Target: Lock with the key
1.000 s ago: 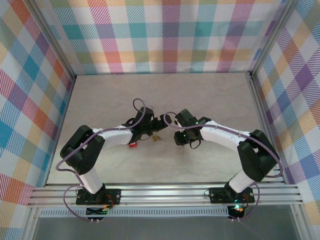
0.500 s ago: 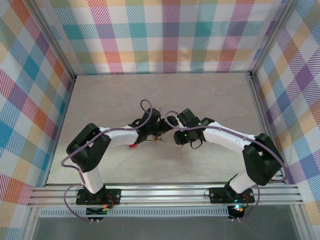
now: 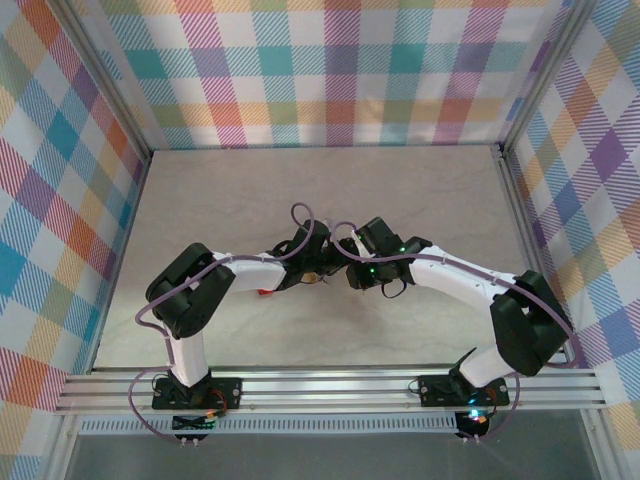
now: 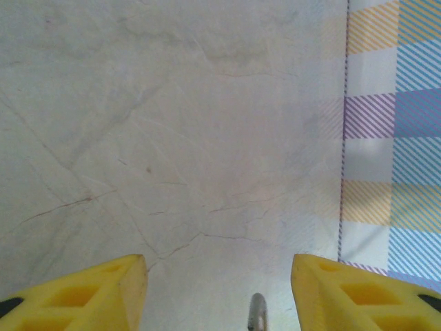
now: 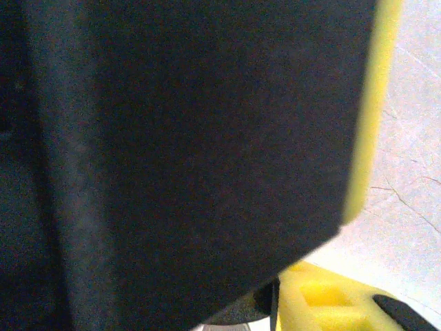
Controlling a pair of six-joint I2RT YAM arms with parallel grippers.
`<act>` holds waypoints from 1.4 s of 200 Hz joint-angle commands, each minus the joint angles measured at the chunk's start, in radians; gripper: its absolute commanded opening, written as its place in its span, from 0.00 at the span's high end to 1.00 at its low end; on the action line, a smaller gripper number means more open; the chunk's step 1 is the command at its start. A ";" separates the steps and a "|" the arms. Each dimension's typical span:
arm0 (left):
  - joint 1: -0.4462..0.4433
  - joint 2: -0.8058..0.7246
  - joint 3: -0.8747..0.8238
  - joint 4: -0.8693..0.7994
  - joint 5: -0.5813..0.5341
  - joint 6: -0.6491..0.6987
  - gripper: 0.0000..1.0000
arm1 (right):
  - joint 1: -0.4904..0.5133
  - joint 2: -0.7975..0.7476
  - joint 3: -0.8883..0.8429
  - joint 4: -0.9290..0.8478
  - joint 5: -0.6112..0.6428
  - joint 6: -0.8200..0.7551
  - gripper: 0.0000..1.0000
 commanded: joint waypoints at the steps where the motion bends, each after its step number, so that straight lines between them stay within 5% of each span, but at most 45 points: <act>1: -0.010 0.024 0.024 0.068 0.036 -0.029 0.53 | -0.002 -0.023 -0.007 0.028 -0.024 -0.011 0.66; 172: -0.021 0.066 -0.023 0.228 0.131 -0.084 1.00 | -0.002 -0.033 -0.013 0.033 -0.013 -0.013 0.66; 227: -0.018 0.073 -0.031 0.254 0.145 -0.097 1.00 | -0.002 -0.036 -0.012 0.030 -0.013 -0.017 0.65; 280: -0.003 0.066 -0.048 0.245 0.136 -0.104 1.00 | -0.002 -0.071 -0.024 0.039 -0.002 -0.025 0.55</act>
